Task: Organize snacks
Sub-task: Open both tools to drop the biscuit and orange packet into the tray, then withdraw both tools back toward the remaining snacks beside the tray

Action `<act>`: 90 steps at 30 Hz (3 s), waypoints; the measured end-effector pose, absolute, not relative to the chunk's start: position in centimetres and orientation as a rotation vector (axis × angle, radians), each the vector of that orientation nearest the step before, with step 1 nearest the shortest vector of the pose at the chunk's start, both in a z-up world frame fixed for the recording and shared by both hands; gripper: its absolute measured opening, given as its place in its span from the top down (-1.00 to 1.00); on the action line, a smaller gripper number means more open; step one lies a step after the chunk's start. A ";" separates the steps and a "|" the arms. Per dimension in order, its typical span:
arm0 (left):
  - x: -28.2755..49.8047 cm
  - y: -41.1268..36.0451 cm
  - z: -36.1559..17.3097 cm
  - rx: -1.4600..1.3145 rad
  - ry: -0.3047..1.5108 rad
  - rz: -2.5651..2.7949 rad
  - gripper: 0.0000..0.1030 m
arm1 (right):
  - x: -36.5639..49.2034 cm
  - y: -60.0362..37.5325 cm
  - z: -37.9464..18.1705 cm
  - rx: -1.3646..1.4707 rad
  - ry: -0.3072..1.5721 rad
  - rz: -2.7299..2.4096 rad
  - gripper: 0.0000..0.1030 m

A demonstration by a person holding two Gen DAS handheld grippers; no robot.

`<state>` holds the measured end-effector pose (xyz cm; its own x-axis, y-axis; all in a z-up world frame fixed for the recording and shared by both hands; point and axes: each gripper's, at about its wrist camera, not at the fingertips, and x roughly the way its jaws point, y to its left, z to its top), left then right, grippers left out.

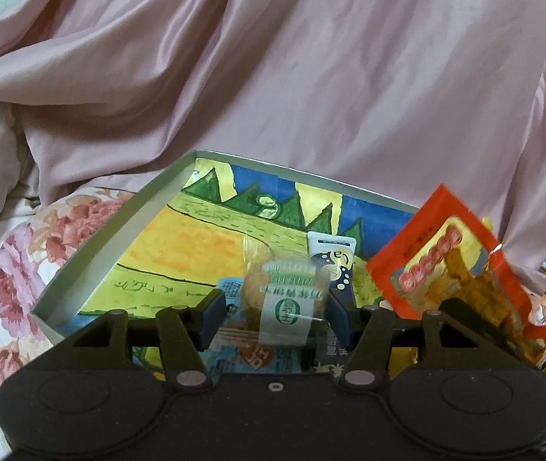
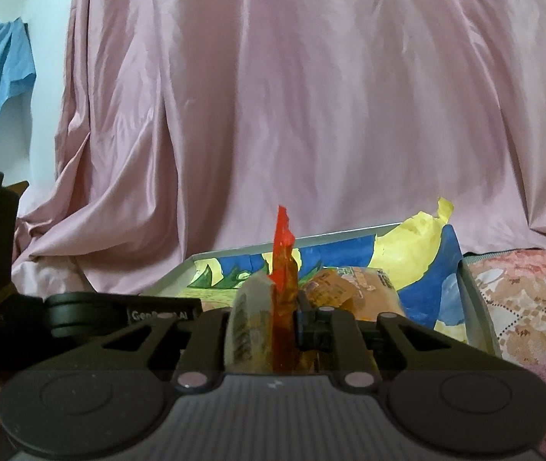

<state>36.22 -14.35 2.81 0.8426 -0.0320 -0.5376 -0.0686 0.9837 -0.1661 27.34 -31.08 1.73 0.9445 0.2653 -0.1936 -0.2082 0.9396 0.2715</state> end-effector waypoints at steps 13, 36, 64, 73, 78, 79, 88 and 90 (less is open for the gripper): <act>33.6 -12.2 4.7 -0.211 0.497 0.075 -0.93 | 25.4 -29.9 2.8 0.150 0.141 0.240 -0.67; 21.2 -10.2 6.4 -0.158 0.384 0.055 -0.99 | 10.5 -30.7 3.0 0.223 0.127 0.042 -1.00; 8.6 -6.3 1.7 -0.123 0.496 0.032 -0.99 | -1.9 -26.3 2.3 0.100 0.273 -0.027 -1.00; 7.8 -6.8 1.7 -0.117 0.479 0.000 -0.99 | -0.9 -28.2 1.7 0.212 0.320 -0.050 -1.00; 7.6 -6.9 1.1 -0.084 0.463 -0.052 -0.99 | 0.1 -28.5 1.2 0.246 0.364 -0.072 -1.00; 7.6 -6.8 0.9 -0.079 0.461 -0.057 -0.99 | 0.3 -28.4 1.1 0.243 0.374 -0.076 -1.00; 8.4 -5.2 -0.8 -0.097 0.528 -0.059 -0.99 | 2.2 -26.7 0.6 0.165 0.467 -0.098 -1.00; 8.3 -4.8 -1.0 -0.104 0.535 -0.057 -0.99 | 2.4 -26.5 0.5 0.146 0.484 -0.101 -1.00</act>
<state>8.35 -4.78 -0.99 0.8589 -0.0815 -0.5057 0.0274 0.9932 -0.1135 2.43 -26.47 0.51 0.8806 -0.0622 -0.4697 0.1314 0.9845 0.1159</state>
